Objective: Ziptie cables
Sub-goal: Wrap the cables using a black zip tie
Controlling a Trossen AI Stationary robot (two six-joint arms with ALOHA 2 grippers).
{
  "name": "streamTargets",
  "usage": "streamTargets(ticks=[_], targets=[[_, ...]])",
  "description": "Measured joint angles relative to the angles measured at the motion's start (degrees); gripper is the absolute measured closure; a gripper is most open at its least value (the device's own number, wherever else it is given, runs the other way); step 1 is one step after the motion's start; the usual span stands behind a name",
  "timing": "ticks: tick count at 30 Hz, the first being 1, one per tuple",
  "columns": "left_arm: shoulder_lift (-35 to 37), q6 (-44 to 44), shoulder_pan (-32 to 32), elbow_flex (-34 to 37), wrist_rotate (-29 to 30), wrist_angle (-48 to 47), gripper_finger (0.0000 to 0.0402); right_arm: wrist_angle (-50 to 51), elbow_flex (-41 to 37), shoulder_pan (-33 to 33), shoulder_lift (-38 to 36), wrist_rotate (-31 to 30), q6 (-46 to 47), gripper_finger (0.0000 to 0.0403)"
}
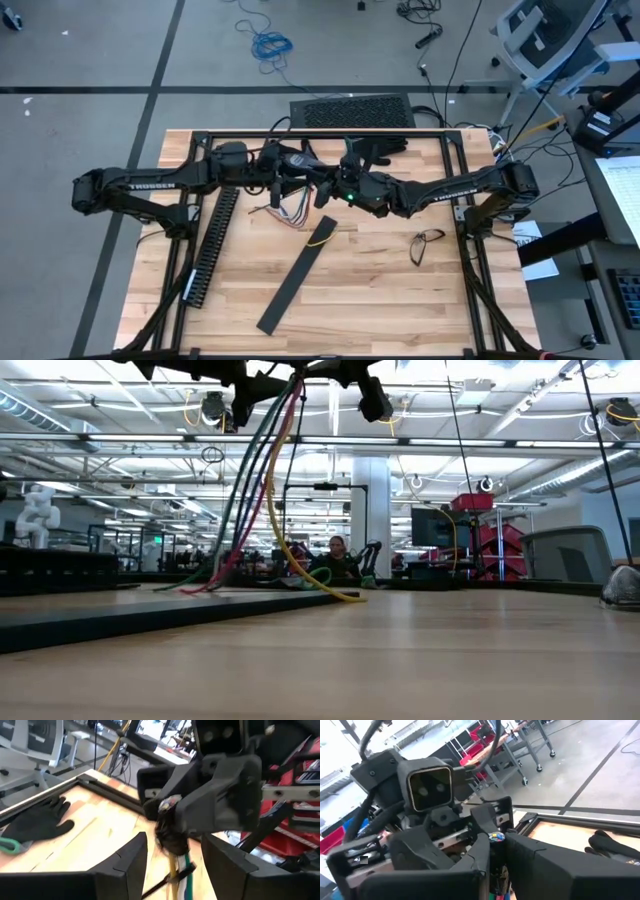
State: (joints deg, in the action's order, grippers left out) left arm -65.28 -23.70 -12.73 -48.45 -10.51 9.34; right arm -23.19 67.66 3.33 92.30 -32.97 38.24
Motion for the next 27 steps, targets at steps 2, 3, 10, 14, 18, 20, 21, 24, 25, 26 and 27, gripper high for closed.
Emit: streamTargets(ticks=[2,3,10,14,18,20,21,24,25,26,27], targets=[[-0.3,0.0,0.0,0.0,0.0,-0.6,0.0219,-0.3,0.0,0.0,0.2,0.1,-0.1,0.0372],[-0.4,0.0,0.0,0.0,0.0,-0.7,0.0219,-0.4,0.0,-0.1,0.2,0.1,-0.1,0.0372],[-2.5,0.0,0.0,0.0,0.5,1.2,0.0219,-1.3,0.0,-0.1,0.2,0.3,-1.3,0.0375],[-3.8,0.7,0.0,0.0,0.5,2.0,0.0219,-1.3,0.0,-0.1,0.2,0.4,-1.3,0.0375],[-4.1,1.5,0.0,0.0,0.4,2.6,0.0219,-1.5,0.0,0.0,0.2,0.4,-1.6,0.0375],[-4.1,1.5,0.1,0.0,-0.2,2.3,0.0219,-1.5,0.0,0.0,0.2,0.4,-2.0,0.0375],[-4.1,1.5,0.3,0.0,-0.6,1.9,0.0219,-1.5,0.0,0.0,0.2,0.5,-2.1,0.0375],[-4.1,1.5,1.1,0.0,-1.3,1.5,0.0219,-2.1,0.0,-0.3,0.2,0.6,-2.5,0.0375],[-4.1,1.5,1.4,0.0,-1.4,1.4,0.0219,-2.3,0.0,-0.3,0.2,0.6,-2.7,0.0375],[-4.1,1.5,1.7,0.0,-1.5,1.0,0.0219,-2.4,0.0,-0.3,0.1,0.6,-3.0,0.0375],[-4.1,1.6,2.1,0.0,-1.5,0.4,0.0219,-2.4,0.0,-0.3,0.1,0.6,-3.0,0.0375]])
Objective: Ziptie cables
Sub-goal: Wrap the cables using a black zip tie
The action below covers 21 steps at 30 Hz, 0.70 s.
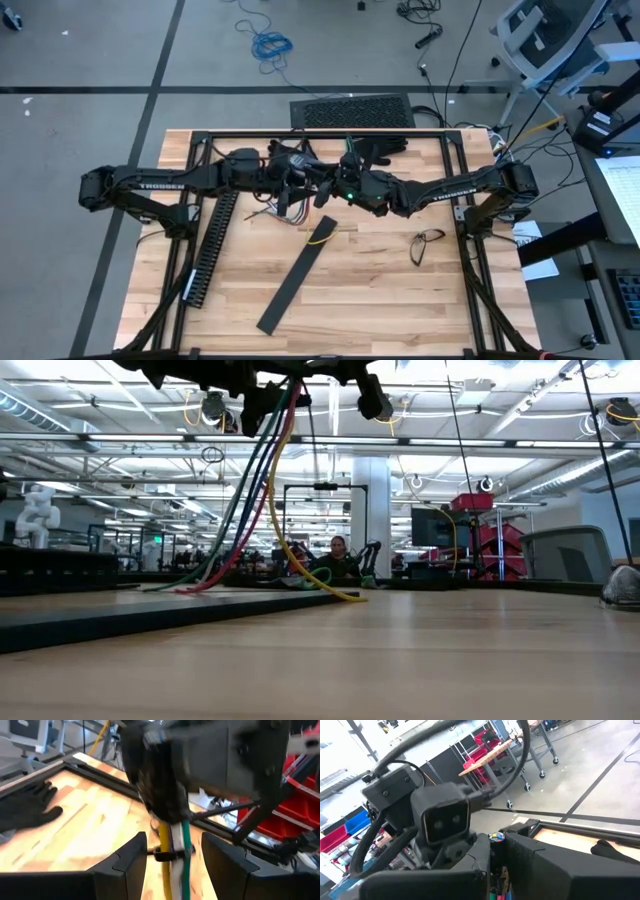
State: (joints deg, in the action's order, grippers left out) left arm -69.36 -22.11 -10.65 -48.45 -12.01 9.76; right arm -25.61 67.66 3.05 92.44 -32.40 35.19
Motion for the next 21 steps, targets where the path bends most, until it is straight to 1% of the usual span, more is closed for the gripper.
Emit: streamTargets(ticks=[3,10,16,21], targets=[[0.0,1.0,0.7,0.0,0.3,-1.4,0.0227,0.0,0.0,0.0,0.0,0.0,-0.1,0.0375],[0.0,1.5,1.1,0.0,0.4,-1.5,0.0275,0.1,0.0,-0.1,0.0,0.0,-0.5,0.0375],[1.8,1.4,0.2,-0.1,0.2,2.3,0.0278,-0.4,0.1,-0.1,-0.2,0.1,-0.5,0.0375],[2.7,1.9,-1.7,-0.5,1.1,2.3,0.0278,-0.2,0.1,-0.1,-0.3,-0.1,-0.5,0.0375]])
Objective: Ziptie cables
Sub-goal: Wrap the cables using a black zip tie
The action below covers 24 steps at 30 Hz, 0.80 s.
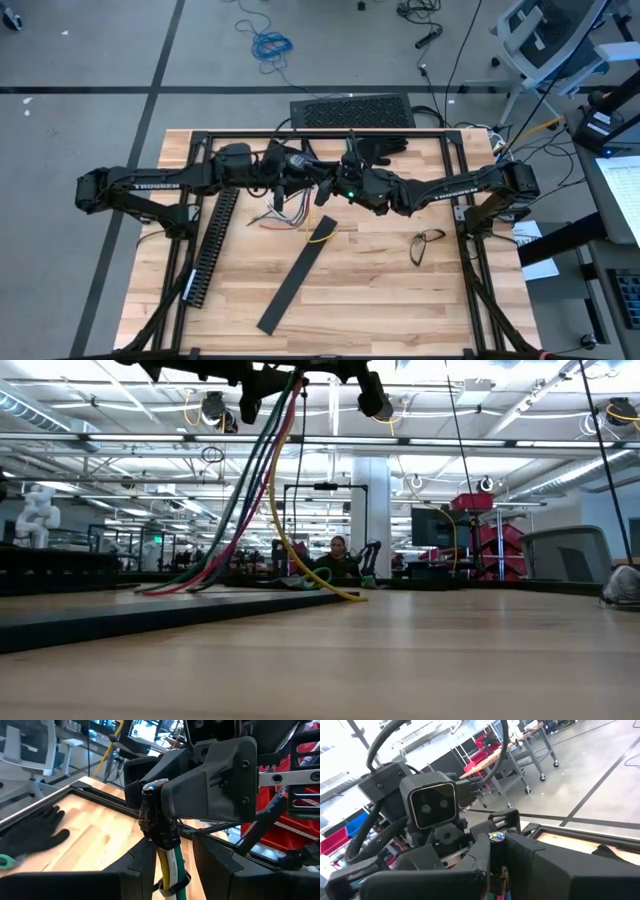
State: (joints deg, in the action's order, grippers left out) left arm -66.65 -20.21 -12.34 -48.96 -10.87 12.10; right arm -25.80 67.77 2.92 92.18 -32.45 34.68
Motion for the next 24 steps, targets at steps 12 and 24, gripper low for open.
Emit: streamTargets(ticks=[12,24], targets=[[-2.8,2.6,-1.1,-0.3,1.0,-0.9,0.0279,1.1,0.0,0.0,0.3,0.8,0.0,0.0376],[-3.0,3.1,0.1,-0.3,0.7,-7.2,0.0279,2.3,3.9,-0.3,0.3,1.3,-4.6,0.0376]])
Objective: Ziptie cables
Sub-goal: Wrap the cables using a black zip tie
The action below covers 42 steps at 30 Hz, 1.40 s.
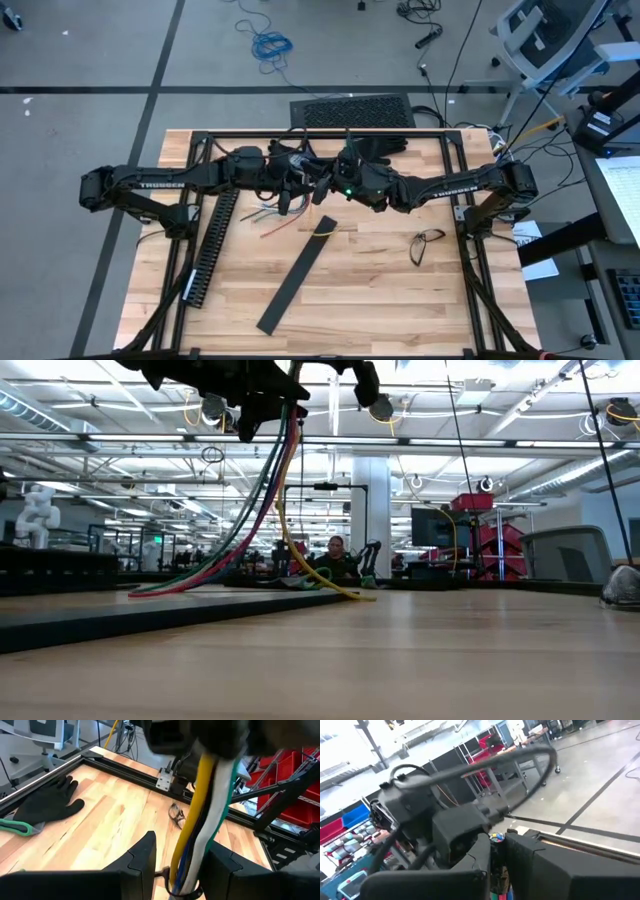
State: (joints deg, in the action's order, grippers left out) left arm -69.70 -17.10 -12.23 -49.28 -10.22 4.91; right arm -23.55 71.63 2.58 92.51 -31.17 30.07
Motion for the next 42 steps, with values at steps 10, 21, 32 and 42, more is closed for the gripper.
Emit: streamTargets(ticks=[10,21,32,42], targets=[[-0.1,0.4,1.7,0.2,0.3,-1.9,0.0279,0.5,0.9,-0.6,-0.1,0.1,-1.1,0.0376],[1.4,0.9,0.9,0.2,1.4,3.7,0.0277,2.2,0.9,-1.0,-0.1,0.1,-0.7,0.0376],[11.3,2.5,0.6,0.2,-1.8,-13.0,0.0212,11.9,1.0,-3.1,-0.2,-0.3,1.3,0.0376],[22.5,3.3,0.6,0.2,11.3,-25.1,0.0209,36.7,0.9,-6.0,-0.2,3.4,13.4,0.0376]])
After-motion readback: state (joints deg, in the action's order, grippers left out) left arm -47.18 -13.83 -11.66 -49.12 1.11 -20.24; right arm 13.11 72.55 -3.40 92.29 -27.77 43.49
